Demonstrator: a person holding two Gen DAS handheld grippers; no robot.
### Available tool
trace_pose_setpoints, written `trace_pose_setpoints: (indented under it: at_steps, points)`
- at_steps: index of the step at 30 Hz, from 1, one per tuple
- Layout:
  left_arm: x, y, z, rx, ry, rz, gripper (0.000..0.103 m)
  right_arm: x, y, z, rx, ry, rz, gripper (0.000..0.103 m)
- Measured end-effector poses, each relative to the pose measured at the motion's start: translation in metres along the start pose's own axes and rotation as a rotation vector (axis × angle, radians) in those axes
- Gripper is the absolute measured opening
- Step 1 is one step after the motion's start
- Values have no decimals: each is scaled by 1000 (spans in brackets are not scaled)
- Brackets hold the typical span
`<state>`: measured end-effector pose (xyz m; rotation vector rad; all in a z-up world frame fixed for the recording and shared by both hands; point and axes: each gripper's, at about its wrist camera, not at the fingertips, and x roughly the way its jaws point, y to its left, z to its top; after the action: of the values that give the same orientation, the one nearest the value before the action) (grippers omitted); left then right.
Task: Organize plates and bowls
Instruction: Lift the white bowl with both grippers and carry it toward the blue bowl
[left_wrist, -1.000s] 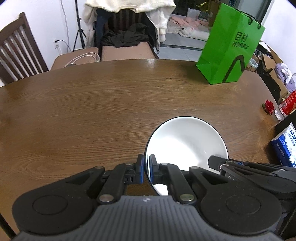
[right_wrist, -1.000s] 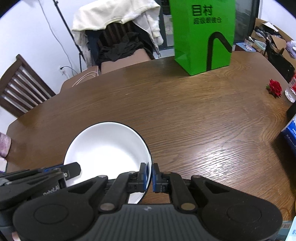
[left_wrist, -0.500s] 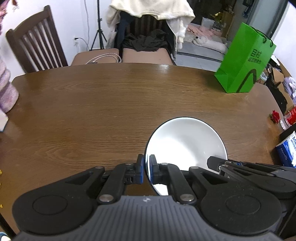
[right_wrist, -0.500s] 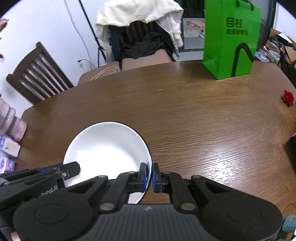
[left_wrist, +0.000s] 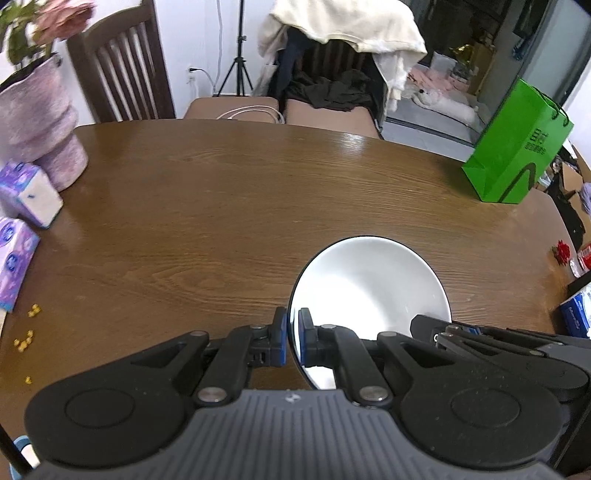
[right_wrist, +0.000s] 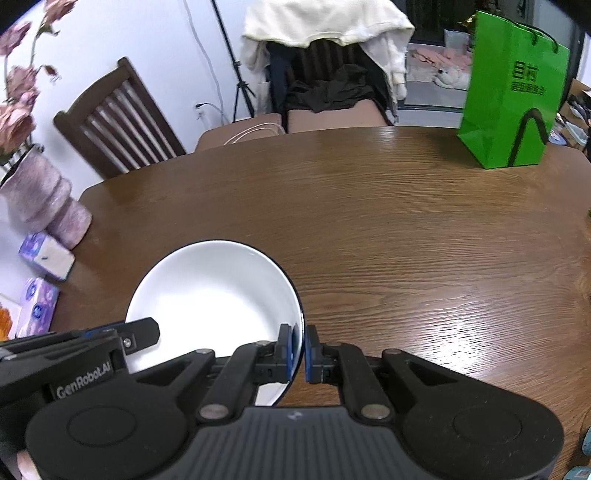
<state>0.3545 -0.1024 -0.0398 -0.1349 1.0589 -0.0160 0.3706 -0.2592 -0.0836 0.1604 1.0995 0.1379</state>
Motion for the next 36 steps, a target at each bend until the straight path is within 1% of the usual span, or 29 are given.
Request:
trace_pose_setpoints:
  at_steps: [12, 25, 36]
  points:
    - [-29, 54, -16, -72, -22, 30, 7, -9, 60, -14, -80, 0, 31, 7]
    - [-56, 107, -38, -149, -35, 77, 7, -15, 121, -37, -159, 22, 79, 7]
    - [-75, 140, -57, -200, -42, 105, 7, -20, 157, -54, -214, 35, 108, 7]
